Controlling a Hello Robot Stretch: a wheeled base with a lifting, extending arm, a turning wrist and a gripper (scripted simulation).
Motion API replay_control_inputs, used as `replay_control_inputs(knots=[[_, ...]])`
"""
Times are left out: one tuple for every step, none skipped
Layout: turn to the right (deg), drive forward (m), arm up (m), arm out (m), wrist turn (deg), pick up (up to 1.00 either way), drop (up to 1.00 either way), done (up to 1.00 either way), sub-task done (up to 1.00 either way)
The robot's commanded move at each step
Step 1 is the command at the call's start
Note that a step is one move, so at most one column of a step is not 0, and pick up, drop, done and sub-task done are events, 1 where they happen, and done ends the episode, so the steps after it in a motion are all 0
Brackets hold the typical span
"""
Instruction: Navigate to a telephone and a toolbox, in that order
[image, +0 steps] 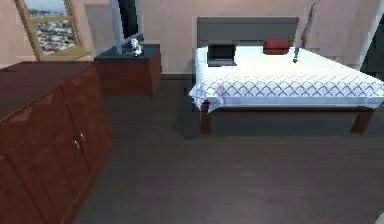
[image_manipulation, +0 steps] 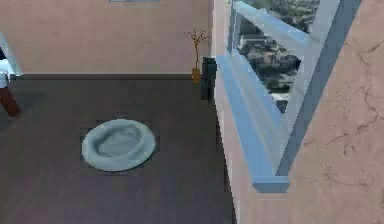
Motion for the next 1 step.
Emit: replay_control_inputs(knots=[[0.0, 0.10, 0.00, 0.00, 0.0, 0.00, 0.00, 0.00, 0.00]])
